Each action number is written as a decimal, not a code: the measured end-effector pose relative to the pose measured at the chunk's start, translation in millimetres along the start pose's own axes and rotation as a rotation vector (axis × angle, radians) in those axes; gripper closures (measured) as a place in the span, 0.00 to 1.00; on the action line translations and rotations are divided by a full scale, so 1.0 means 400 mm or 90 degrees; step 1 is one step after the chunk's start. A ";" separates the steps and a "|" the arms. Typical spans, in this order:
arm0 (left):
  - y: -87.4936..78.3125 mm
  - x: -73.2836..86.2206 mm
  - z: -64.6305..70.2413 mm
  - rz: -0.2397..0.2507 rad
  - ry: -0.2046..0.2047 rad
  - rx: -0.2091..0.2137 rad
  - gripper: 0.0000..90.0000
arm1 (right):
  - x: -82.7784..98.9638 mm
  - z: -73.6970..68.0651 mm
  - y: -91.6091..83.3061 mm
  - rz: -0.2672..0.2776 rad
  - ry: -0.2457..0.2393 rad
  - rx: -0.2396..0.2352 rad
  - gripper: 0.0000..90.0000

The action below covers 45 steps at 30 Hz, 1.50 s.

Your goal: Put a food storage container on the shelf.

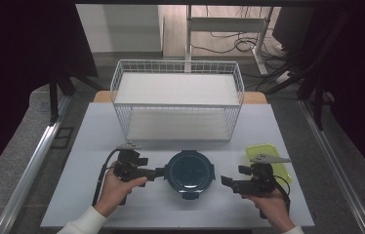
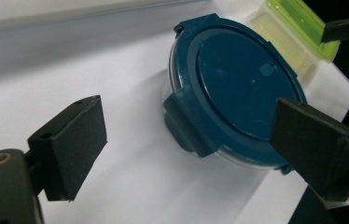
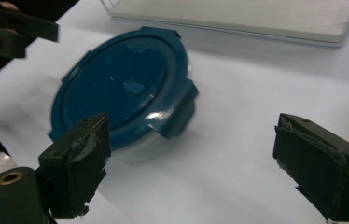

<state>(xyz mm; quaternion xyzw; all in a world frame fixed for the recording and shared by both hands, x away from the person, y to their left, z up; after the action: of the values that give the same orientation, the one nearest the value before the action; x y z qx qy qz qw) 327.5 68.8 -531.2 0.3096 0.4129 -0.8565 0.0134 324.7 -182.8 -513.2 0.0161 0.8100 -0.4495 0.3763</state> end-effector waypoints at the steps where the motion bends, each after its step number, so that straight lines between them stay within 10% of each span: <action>1: 0.004 -0.002 0.000 -0.001 -0.005 0.006 0.12 | -0.006 -0.006 0.007 -0.003 0.006 -0.010 0.12; 20: 0.103 -0.001 0.015 -0.066 -0.061 0.088 0.09 | -0.042 -0.035 0.169 -0.096 0.102 -0.047 0.07; 45: 0.153 0.026 0.041 -0.102 -0.101 0.134 0.21 | 0.006 -0.068 0.219 -0.162 0.198 -0.133 0.14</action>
<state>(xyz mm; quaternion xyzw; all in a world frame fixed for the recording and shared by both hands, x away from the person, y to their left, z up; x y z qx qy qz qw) 327.4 19.1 -571.9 0.2068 0.3416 -0.9151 -0.0553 338.8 -111.1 -568.8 -0.0559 0.8961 -0.3987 0.1868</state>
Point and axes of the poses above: each handheld gripper's, and its own axes: y roughly forward along the jaws, x roughly out of its underside, z roughly to its right, the point moved 10 cm from there along y, roughly forward along the jaws, and after that the axes turned 9 degrees about -z, right-handed, at the moved point
